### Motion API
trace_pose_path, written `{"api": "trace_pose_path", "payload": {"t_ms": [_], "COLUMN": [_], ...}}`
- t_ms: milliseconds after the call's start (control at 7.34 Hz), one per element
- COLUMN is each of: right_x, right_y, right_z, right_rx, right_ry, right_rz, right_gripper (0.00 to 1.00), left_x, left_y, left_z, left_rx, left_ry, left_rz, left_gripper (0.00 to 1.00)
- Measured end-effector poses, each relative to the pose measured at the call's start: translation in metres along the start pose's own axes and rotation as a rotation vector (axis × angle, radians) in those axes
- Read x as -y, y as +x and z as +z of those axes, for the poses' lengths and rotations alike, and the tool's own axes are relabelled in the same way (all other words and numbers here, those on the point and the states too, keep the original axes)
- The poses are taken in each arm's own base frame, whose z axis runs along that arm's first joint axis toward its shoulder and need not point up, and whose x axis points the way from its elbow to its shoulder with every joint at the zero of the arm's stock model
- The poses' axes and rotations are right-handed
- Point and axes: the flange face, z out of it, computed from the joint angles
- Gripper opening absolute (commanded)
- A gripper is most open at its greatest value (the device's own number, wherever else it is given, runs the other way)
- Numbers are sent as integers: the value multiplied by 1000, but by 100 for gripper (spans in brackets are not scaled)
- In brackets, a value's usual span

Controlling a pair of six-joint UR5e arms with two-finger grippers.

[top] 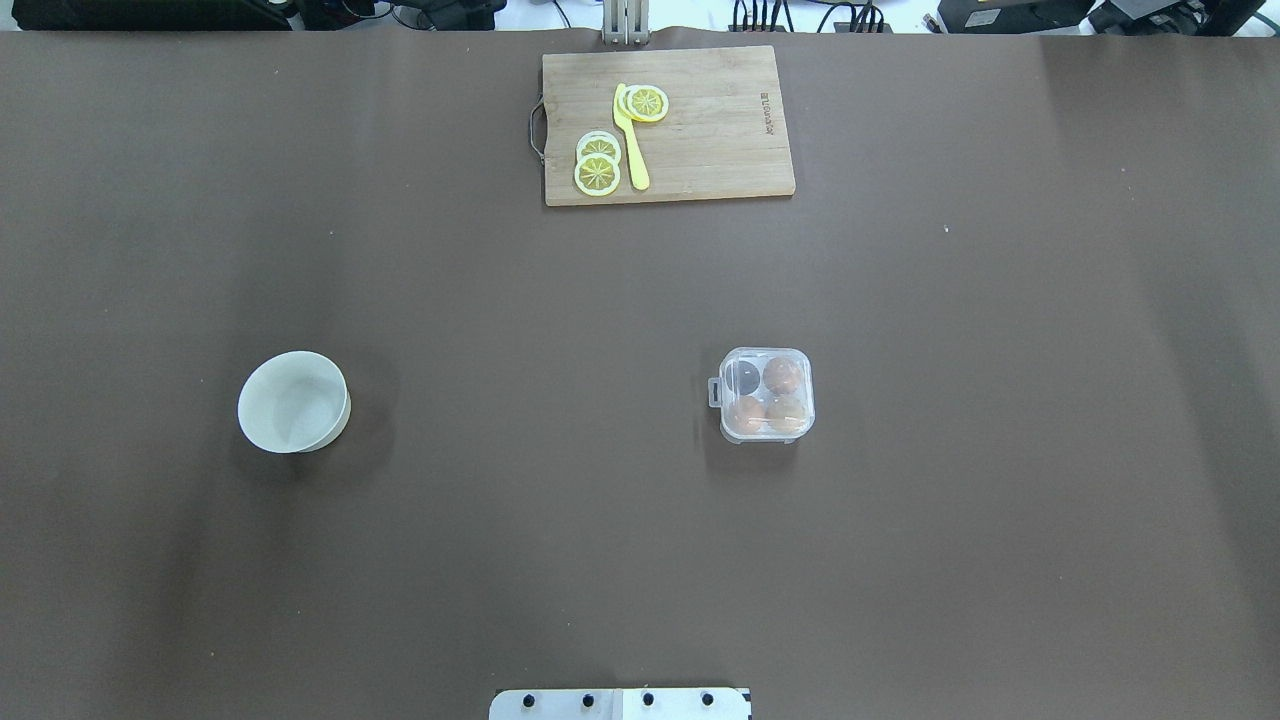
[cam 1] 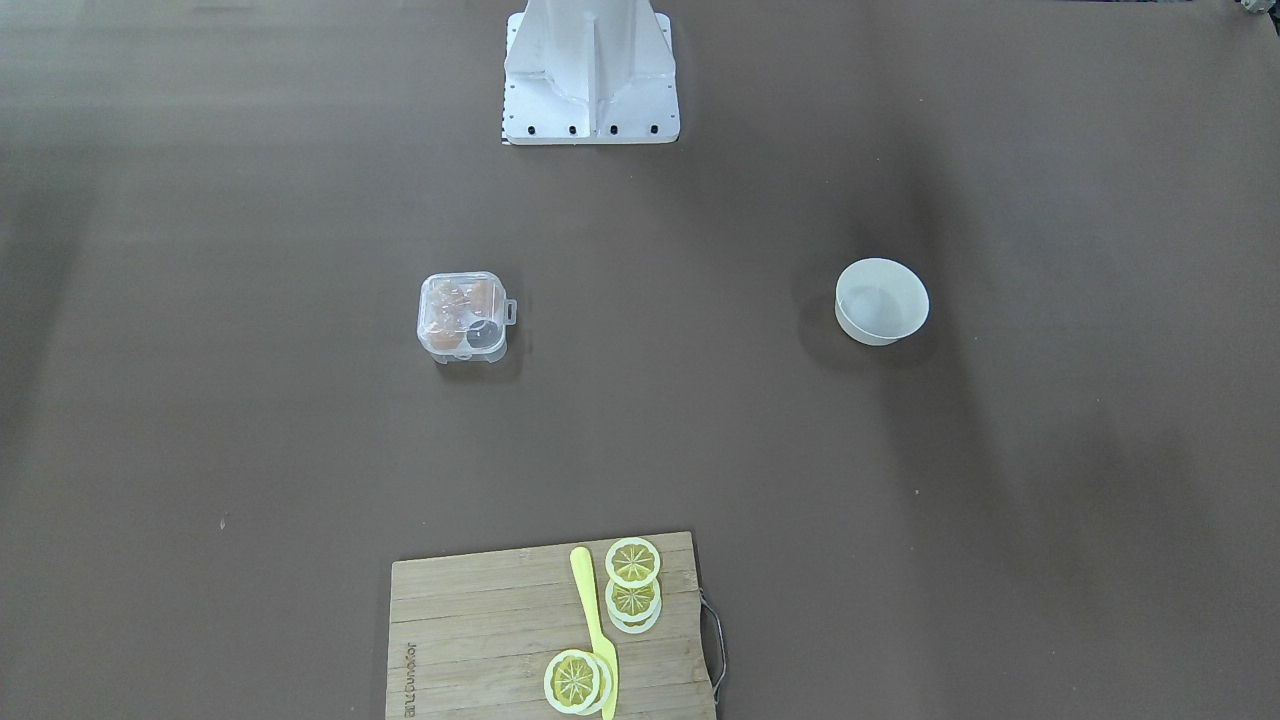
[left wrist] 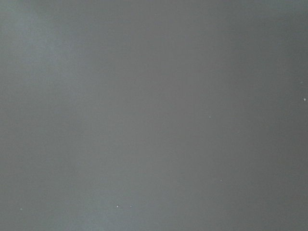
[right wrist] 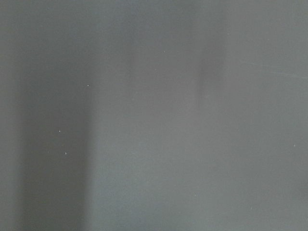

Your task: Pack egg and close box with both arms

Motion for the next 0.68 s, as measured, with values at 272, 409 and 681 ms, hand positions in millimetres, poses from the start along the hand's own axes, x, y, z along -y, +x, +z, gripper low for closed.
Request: {"api": "trace_pose_path", "payload": {"t_ms": [272, 409, 681], "right_x": [-4, -5, -5], "right_y": [1, 1, 0], "right_z": [3, 4, 5], "right_rx": [8, 8, 7], "right_ry": [-6, -7, -10], "right_rz": [5, 5, 3], "right_gripper": [100, 100, 100], "left_x": [1, 1, -2], "left_y": [2, 2, 1], "left_z": [-1, 0, 2], "left_rx": [-11, -17, -21], "left_ry": [5, 5, 0], "left_rz": [4, 3, -1], "left_gripper": [98, 98, 98]}}
